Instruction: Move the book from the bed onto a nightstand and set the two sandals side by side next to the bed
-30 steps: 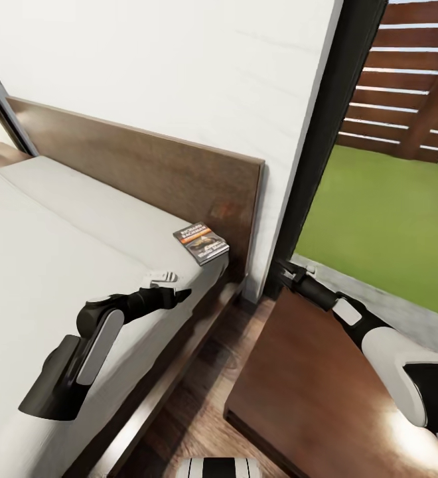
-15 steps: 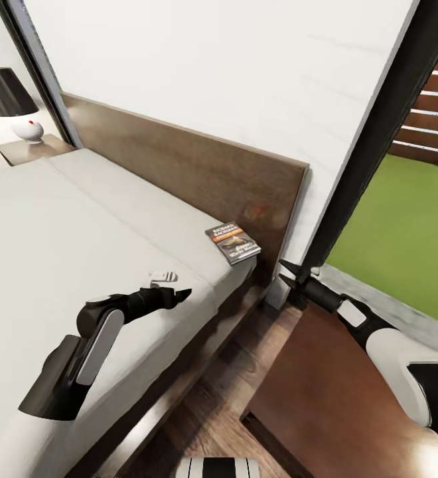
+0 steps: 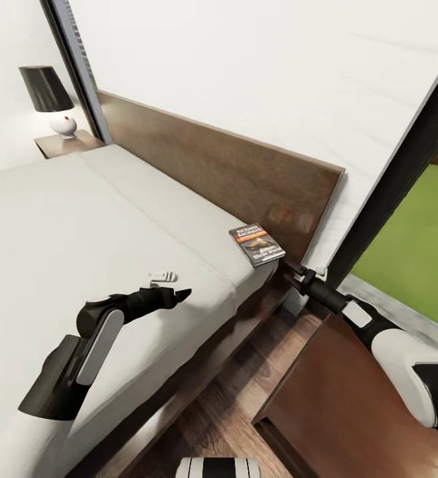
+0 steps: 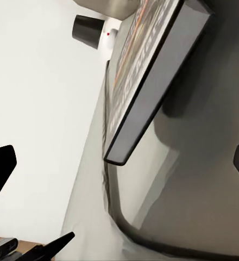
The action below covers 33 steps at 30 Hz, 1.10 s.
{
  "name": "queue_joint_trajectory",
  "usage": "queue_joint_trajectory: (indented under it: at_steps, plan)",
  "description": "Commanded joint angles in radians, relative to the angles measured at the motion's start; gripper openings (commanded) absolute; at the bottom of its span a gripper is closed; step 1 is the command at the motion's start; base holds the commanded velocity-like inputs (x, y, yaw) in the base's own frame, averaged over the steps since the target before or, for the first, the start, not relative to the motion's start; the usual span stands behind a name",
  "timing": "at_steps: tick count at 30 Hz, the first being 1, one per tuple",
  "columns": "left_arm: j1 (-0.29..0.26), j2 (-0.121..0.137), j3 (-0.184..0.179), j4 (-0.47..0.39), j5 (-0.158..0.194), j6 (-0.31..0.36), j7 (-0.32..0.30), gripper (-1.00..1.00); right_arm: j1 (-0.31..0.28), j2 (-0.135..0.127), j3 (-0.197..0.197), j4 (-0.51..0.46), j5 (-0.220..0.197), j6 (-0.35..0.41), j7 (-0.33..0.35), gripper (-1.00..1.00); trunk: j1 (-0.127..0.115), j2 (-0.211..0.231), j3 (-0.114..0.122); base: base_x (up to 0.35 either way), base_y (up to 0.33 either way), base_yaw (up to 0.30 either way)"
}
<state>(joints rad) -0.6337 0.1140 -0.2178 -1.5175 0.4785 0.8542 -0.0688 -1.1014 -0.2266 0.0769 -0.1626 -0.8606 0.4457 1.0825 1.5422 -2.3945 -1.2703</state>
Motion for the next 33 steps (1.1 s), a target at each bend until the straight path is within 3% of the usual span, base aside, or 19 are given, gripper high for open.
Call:
queue_joint_trajectory:
  at_steps: [1,4,6,25,30,33]
  plan:
    - [0.000,-0.001,-0.001,0.000,-0.006,0.002,0.003,1.00,0.000,0.000,0.000,0.000,0.000,-0.005,-0.001,1.00,0.000,0.000,0.000,0.000,0.000,0.023]
    - [0.000,-0.002,-0.001,0.001,-0.005,0.002,0.003,1.00,0.000,0.001,0.001,0.000,0.001,-0.027,-0.002,1.00,0.000,0.000,0.000,0.000,0.000,0.013]
    - [0.000,-0.003,-0.001,0.002,-0.005,0.001,0.003,1.00,0.000,0.002,0.002,-0.001,0.001,-0.081,-0.004,1.00,0.000,0.000,0.000,0.000,0.000,0.004]
    - [0.000,-0.004,-0.002,0.002,-0.004,0.001,0.003,1.00,0.000,0.001,-0.004,-0.003,-0.002,-0.132,-0.004,1.00,0.000,0.000,0.000,0.000,0.000,0.000]
    - [0.000,-0.005,-0.002,0.002,-0.003,0.001,0.003,1.00,0.000,0.001,-0.050,-0.002,-0.002,-0.139,-0.004,1.00,0.000,0.000,0.000,0.000,0.000,0.000]
    - [0.000,-0.005,-0.002,0.003,-0.003,0.000,0.003,1.00,0.000,0.001,-0.056,-0.002,-0.002,-0.143,-0.004,1.00,0.000,0.000,-0.001,0.000,0.000,0.016]
